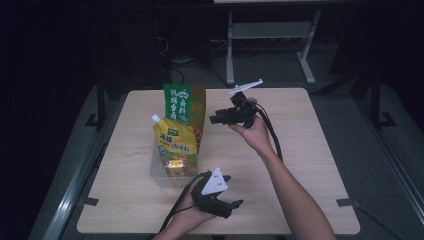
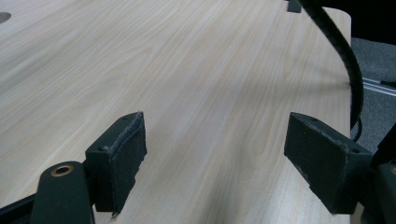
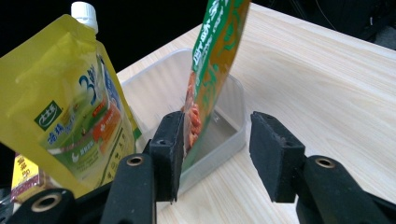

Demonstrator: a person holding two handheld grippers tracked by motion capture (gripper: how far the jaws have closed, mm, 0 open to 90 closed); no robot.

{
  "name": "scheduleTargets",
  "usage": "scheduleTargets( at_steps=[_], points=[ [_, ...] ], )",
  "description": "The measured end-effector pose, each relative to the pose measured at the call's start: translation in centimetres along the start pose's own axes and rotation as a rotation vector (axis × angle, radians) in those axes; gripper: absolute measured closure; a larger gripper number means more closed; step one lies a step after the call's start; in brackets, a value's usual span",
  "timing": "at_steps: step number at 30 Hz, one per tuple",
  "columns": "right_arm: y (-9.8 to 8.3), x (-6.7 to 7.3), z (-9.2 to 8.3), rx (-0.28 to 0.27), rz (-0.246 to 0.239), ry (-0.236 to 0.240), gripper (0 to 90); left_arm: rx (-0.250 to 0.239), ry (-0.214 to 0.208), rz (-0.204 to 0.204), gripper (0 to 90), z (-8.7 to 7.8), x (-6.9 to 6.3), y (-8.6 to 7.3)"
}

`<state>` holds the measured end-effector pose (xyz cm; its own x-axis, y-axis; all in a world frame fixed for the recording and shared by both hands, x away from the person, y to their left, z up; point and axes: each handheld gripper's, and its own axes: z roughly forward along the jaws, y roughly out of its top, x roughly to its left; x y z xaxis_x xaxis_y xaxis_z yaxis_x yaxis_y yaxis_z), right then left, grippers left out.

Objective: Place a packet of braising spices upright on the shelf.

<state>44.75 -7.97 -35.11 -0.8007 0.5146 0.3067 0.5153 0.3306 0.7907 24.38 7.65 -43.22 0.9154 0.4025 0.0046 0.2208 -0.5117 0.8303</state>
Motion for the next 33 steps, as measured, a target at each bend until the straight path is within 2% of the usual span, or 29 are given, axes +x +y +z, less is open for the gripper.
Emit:
scheduleTargets(
  at_steps=[5, 7, 10, 18, 21, 25, 27, 33],
  points=[
    [-0.3, -0.2, -1.0, 0.01, 0.012, -0.002, 51.4, 0.004, -0.003, 0.005, 20.3, 0.1, 0.0, 0.0],
    [-0.5, -0.3, -1.5, 0.01, 0.018, 0.0, 50.5, 0.003, -0.008, -0.01, 20.3, 0.1, 0.0, -0.1],
    [-0.7, -0.3, -2.1, 0.013, 0.029, -0.002, 49.0, 0.005, -0.008, -0.01, 20.3, 0.1, 0.0, -0.1],
    [-1.1, -0.4, -3.9, 0.016, 0.021, -0.013, 46.5, 0.018, -0.005, -0.015, 20.2, 0.2, 0.3, -0.3],
    [-1.7, -0.5, -4.4, 0.013, 0.026, -0.013, 46.0, 0.022, -0.006, -0.013, 20.2, 0.3, 0.2, -0.3],
    [-2.3, -0.8, -4.8, 0.037, 0.05, -0.007, 43.7, 0.02, -0.009, -0.012, 20.2, 0.2, 0.2, -0.3],
    [-2.7, -0.8, -5.1, 0.02, 0.051, -0.008, 43.6, 0.017, -0.012, -0.018, 20.0, 0.2, 0.3, -0.3],
    [-3.9, -0.9, -5.7, 0.03, 0.063, -0.016, 41.9, 0.015, -0.012, -0.026, 20.0, 0.3, 0.2, -0.5]
  ],
)
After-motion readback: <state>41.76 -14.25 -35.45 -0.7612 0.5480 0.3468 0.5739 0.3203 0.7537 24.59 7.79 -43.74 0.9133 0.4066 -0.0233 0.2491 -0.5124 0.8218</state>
